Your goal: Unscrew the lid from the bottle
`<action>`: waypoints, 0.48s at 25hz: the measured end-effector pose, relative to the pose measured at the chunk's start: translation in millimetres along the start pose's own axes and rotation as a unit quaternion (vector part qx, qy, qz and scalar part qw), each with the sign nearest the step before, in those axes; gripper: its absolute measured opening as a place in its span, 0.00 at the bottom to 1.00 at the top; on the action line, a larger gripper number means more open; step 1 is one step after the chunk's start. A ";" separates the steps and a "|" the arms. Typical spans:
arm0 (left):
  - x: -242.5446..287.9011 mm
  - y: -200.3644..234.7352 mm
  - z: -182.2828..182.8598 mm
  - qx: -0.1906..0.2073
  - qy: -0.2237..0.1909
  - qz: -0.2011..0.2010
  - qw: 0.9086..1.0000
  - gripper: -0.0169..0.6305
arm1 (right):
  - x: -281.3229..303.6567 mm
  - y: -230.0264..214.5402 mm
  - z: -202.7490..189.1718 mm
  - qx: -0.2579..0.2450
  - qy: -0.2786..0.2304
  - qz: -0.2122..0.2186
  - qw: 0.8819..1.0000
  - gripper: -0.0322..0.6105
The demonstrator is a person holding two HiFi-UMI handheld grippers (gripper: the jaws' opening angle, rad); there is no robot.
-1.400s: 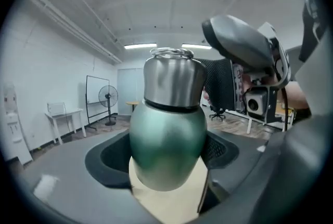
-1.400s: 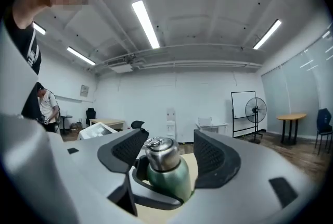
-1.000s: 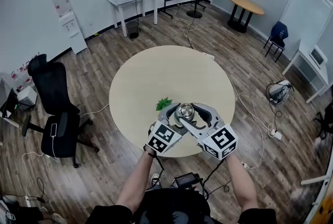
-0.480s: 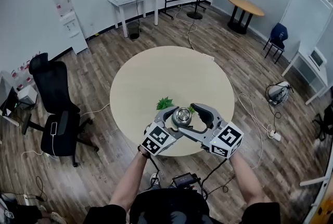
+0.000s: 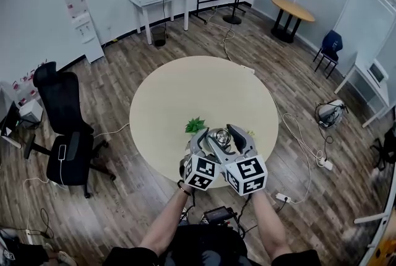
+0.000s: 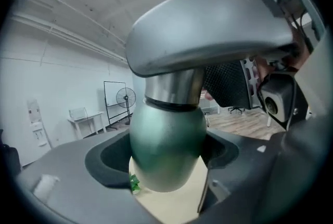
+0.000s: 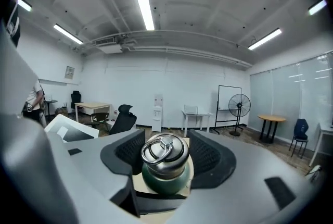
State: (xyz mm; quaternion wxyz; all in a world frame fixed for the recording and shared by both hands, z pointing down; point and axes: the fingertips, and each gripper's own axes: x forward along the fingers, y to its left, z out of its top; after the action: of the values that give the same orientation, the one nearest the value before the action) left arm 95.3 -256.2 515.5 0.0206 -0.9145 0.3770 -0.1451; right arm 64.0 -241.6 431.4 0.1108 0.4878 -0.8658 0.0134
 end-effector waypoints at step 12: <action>-31.0 -28.9 12.5 0.060 -0.044 -0.242 0.967 0.62 | -28.5 30.6 13.4 -0.099 -0.027 0.254 0.962 0.46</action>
State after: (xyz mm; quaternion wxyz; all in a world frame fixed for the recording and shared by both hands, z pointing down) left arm 97.7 -214.8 500.0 0.0567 -0.9811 0.1337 -0.1275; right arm 49.9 -203.3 415.1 0.1278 0.2389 -0.9608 -0.0580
